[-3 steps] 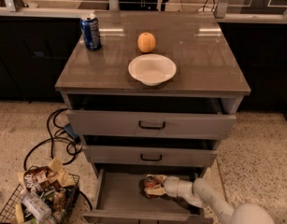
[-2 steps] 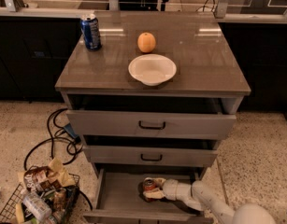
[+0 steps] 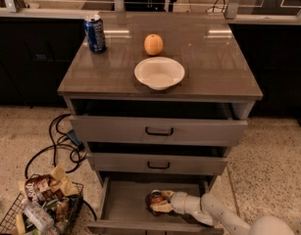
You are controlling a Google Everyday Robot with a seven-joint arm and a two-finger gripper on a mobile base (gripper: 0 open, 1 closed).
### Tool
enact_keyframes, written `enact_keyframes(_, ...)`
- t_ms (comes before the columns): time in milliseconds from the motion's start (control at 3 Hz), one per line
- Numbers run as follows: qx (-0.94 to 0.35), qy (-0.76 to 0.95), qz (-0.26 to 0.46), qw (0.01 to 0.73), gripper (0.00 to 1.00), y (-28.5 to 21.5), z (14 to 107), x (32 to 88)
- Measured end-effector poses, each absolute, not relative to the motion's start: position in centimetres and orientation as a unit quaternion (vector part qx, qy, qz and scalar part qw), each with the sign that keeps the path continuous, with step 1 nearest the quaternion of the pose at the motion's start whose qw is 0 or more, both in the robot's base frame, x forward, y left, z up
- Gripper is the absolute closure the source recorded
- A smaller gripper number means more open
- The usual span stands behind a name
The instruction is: Place coke can into bottom drawer
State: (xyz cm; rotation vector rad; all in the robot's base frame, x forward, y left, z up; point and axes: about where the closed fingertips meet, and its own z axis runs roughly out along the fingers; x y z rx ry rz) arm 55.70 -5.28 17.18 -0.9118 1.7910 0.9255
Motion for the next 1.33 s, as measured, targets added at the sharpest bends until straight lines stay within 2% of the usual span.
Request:
enact_keyframes(333, -0.369, 0.723, 0.375, 0.447, 0.51, -5.05, 17.16, 55.64)
enact_keyframes(667, -0.369, 0.722, 0.378, 0.447, 0.2, -4.7, 17.14, 55.56)
enact_keyframes(1000, -0.37, 0.721, 0.38, 0.446, 0.0, -4.43, 17.12, 55.49)
enact_keyframes(1333, -0.37, 0.721, 0.38, 0.446, 0.0, -4.42, 17.12, 55.49)
